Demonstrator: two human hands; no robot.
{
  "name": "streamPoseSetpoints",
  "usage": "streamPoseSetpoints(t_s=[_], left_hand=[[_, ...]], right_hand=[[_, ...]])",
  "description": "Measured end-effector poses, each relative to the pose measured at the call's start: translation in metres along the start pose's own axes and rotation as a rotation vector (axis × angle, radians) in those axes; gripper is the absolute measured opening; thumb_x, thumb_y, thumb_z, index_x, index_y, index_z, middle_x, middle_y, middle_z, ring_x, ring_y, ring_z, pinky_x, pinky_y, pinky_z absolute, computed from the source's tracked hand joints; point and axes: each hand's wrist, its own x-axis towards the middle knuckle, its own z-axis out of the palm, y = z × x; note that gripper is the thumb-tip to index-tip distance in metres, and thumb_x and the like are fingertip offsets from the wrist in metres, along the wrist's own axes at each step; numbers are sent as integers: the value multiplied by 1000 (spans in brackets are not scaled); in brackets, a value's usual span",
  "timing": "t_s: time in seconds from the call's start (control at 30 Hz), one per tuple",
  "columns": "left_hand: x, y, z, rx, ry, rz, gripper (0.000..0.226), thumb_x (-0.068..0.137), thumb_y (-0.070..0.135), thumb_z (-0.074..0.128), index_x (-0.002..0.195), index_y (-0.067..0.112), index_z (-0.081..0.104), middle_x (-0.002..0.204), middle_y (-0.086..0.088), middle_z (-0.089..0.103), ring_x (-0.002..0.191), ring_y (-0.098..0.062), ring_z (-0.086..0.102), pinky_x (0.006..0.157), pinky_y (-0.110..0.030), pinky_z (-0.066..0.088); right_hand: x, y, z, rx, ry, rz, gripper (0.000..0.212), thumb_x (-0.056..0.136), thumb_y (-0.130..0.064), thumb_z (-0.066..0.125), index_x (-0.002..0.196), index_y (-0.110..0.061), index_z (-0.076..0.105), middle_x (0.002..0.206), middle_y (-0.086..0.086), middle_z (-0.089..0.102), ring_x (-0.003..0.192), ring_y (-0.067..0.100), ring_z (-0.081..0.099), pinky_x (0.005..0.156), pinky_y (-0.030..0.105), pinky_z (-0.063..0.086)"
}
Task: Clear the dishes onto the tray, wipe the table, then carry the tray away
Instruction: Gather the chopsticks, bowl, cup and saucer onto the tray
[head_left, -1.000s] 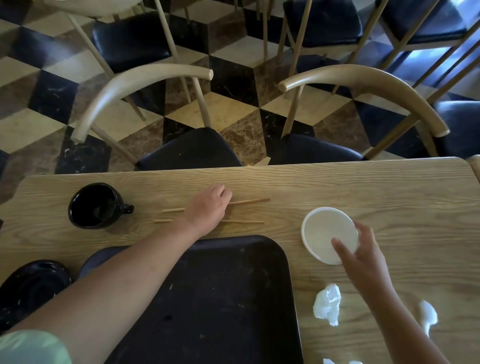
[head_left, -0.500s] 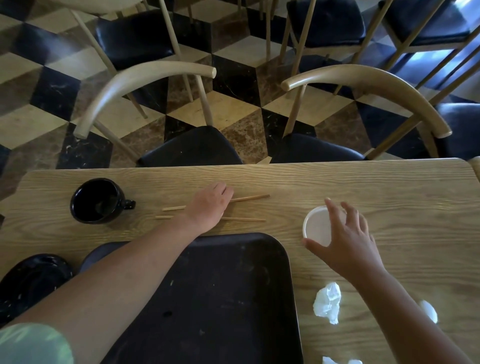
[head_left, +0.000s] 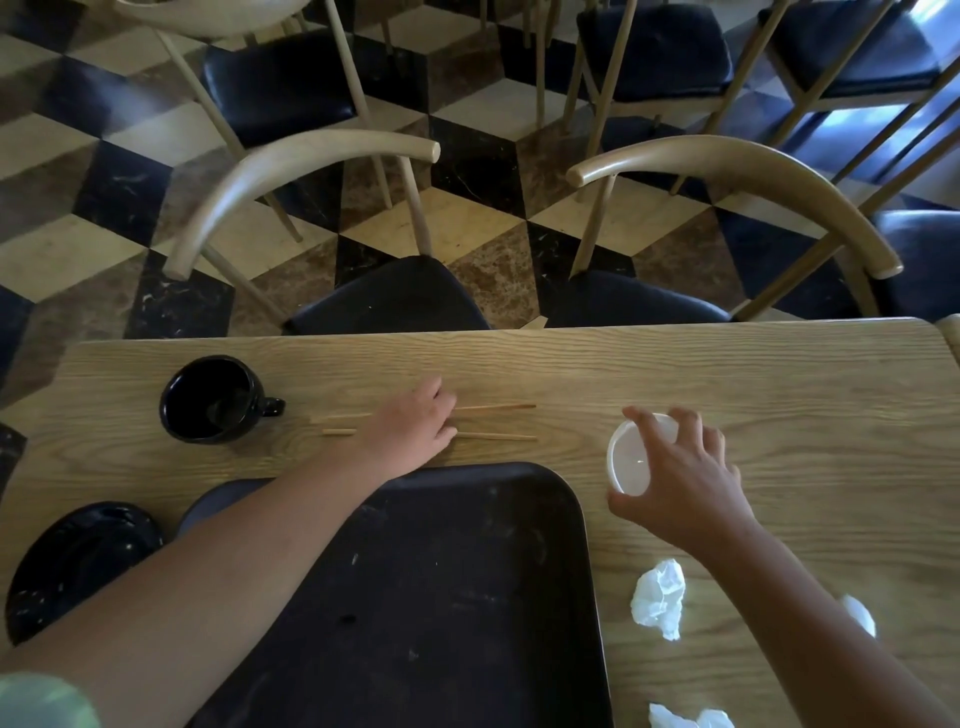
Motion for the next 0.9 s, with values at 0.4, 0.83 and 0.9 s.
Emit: streamPoseSetpoints(t_s=[0.4,0.83,0.9], left_hand=[[4,2,10,-70,-76,-12,9,92,28,62,89,21,59,97,6,46,69,-5,42,62,-22,36],[-26,-7,-9,-10,-10,52,21,98,20,51,86,25,35,69,11,32,56,-5,31,48,-22,22],[-37,-9,-14,-24,23,45,22,96,16,52,86,25,35,69,12,31,56,-5,30,49,-22,19]], right_hand=[[-36,-18,3,142,-28,3,101,56,-68,67,143,-45,19,148,5,22,132,34,31,95,56,46],[-67,-57,7,157,-33,-70,100,61,-61,73,144,-46,18,149,0,20,132,31,30,96,50,46],[-70,-66,9,149,-39,-84,100,62,-61,73,144,-45,18,149,1,20,132,30,30,96,51,47]])
